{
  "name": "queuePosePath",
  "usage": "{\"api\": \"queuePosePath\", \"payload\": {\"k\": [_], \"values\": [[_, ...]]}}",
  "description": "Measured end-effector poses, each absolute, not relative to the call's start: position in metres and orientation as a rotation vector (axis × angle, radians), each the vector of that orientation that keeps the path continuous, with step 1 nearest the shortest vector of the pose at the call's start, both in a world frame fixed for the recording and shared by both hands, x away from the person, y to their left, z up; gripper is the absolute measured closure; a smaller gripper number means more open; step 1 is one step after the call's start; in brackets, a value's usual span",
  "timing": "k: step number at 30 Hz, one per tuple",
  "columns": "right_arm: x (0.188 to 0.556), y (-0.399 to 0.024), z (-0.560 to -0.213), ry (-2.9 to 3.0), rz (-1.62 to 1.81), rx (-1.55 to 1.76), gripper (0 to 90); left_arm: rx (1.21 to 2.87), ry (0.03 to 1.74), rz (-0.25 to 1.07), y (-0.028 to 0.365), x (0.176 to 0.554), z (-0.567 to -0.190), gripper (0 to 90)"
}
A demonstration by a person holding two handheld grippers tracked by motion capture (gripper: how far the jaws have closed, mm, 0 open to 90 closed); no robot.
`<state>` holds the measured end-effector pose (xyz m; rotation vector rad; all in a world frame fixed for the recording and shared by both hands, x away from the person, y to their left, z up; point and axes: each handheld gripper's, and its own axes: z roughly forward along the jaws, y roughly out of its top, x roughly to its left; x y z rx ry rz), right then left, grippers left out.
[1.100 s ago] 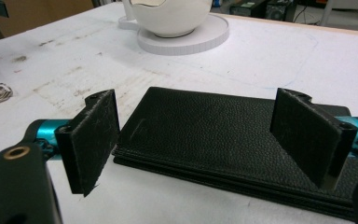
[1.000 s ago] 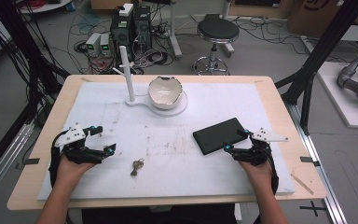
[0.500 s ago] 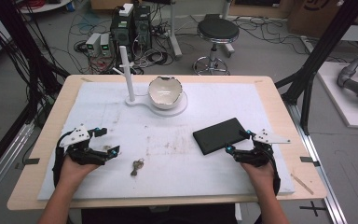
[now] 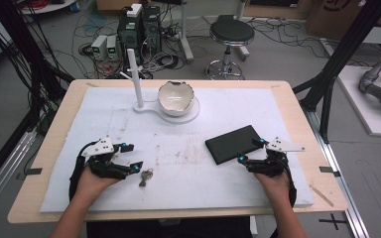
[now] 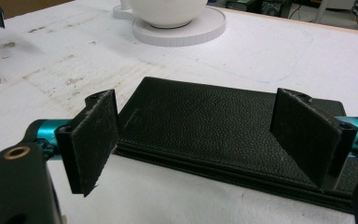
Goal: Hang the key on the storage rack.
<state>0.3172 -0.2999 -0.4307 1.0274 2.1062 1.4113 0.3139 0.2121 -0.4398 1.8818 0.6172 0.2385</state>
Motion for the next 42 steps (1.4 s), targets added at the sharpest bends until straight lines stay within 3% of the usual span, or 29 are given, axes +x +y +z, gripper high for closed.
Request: {"api": "queuePosePath", "payload": {"k": [3, 8, 20, 24, 30, 42], "values": [[0.317, -0.298, -0.431, 2.115, 1.408, 1.017, 15.9, 1.907, 0.596, 0.207, 0.202, 0.312, -0.443, 39.2], [0.317, -0.296, -0.431, 2.126, 1.403, 1.007, 15.9, 1.937, 0.588, 0.184, 0.192, 0.312, -0.446, 44.0], [0.317, -0.293, -0.431, 2.137, 1.398, 1.000, 15.9, 2.049, 0.547, 0.209, 0.179, 0.310, -0.447, 72.7], [0.317, -0.293, -0.431, 2.137, 1.396, 1.001, 15.9, 2.096, 0.506, 0.211, 0.176, 0.309, -0.447, 86.1], [0.317, -0.293, -0.431, 2.137, 1.395, 1.001, 15.9, 2.106, 0.499, 0.191, 0.176, 0.309, -0.446, 87.9], [0.315, -0.291, -0.430, 2.133, 1.408, 1.008, 15.9, 1.919, 0.540, 0.256, 0.205, 0.306, -0.405, 88.0]]}}
